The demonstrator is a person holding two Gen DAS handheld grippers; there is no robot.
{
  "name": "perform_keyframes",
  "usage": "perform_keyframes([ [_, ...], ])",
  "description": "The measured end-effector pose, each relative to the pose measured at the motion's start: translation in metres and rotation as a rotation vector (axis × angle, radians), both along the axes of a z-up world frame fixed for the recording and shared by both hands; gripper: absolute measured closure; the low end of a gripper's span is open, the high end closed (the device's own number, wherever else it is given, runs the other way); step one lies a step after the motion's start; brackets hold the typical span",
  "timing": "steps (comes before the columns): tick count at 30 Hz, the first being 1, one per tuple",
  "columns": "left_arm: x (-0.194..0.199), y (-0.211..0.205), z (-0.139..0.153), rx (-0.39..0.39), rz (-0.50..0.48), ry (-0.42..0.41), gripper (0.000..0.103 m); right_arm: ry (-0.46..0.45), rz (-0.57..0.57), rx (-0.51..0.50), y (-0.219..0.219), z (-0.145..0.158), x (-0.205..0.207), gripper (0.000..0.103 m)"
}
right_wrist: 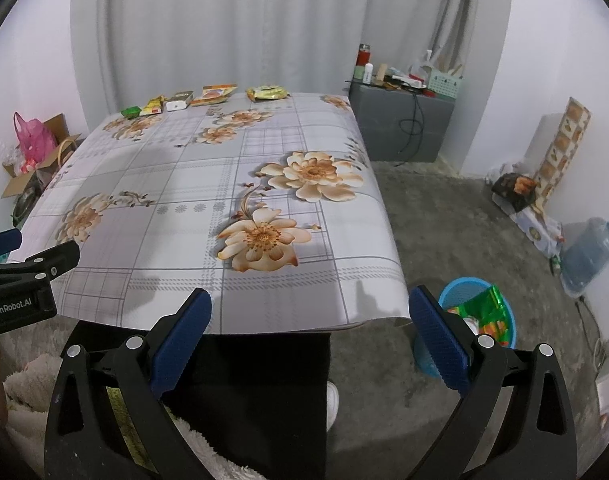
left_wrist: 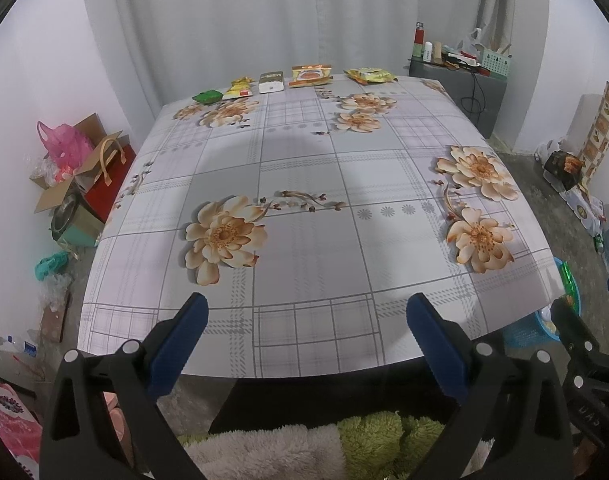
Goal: Collect trash
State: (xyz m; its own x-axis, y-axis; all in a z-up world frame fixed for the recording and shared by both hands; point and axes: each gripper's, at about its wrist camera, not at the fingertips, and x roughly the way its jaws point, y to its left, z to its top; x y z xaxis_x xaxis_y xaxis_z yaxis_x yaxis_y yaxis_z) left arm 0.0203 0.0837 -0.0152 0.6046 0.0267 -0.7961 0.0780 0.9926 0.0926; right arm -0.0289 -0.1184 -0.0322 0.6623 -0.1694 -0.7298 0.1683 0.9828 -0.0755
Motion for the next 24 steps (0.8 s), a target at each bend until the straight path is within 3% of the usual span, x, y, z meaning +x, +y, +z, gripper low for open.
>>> perform_keyframes([
  [24, -0.0013, -0.0034, -0.0010, 0.005, -0.008, 0.005, 0.006, 0.001, -0.006, -0.002, 0.0012, 0.0000, 0.0004, 0.008],
])
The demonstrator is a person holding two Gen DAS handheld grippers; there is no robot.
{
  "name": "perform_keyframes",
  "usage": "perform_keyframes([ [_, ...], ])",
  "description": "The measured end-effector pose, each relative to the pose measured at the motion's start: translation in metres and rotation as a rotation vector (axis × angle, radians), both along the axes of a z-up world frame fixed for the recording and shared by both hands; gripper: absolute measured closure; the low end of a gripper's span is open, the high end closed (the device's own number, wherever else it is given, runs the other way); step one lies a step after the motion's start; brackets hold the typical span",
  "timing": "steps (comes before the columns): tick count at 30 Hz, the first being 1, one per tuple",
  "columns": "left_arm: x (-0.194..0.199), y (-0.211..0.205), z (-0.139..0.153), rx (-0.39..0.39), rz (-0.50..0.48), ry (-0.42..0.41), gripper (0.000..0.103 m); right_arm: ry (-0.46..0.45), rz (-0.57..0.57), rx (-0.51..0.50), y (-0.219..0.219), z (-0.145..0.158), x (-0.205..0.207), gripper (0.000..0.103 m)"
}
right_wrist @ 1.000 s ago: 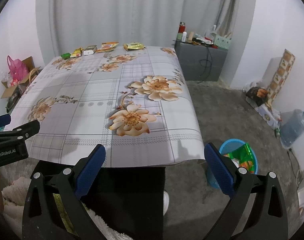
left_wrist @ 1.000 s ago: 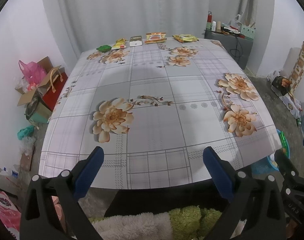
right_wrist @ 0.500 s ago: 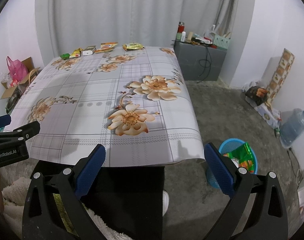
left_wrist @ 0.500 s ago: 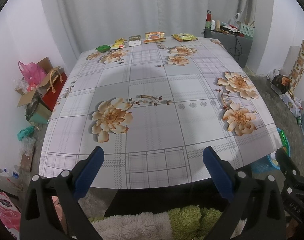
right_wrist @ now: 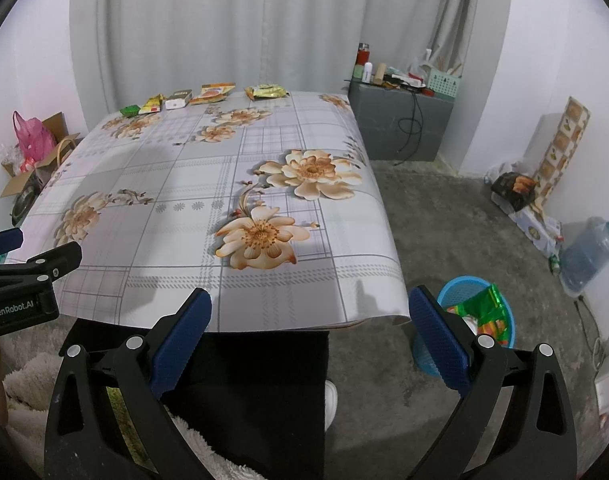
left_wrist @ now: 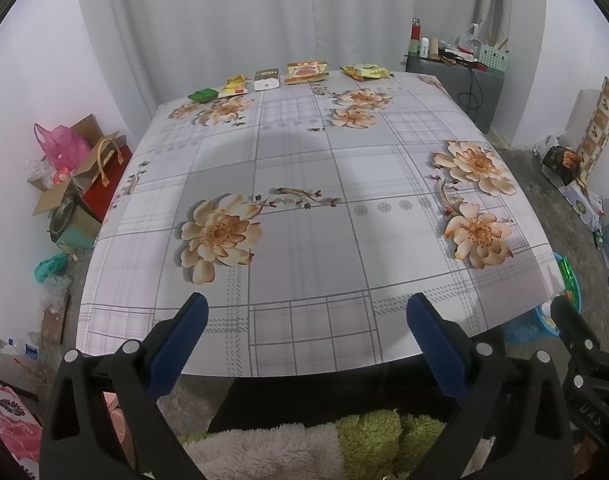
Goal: Collect trash
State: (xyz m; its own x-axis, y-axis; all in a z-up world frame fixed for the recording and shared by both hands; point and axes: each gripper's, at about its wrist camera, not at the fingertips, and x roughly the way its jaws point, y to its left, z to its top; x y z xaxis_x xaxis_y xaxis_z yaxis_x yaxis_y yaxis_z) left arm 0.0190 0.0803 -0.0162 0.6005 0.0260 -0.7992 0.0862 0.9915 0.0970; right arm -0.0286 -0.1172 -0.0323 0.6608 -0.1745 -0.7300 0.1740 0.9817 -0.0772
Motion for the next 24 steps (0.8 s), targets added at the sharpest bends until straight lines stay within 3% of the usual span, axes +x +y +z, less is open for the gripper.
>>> perform_keyframes([
  [24, 0.0014, -0.0064, -0.0034, 0.003, -0.012, 0.007, 0.006, 0.000, 0.003, 0.000, -0.0008, -0.0006, 0.0000, 0.008],
])
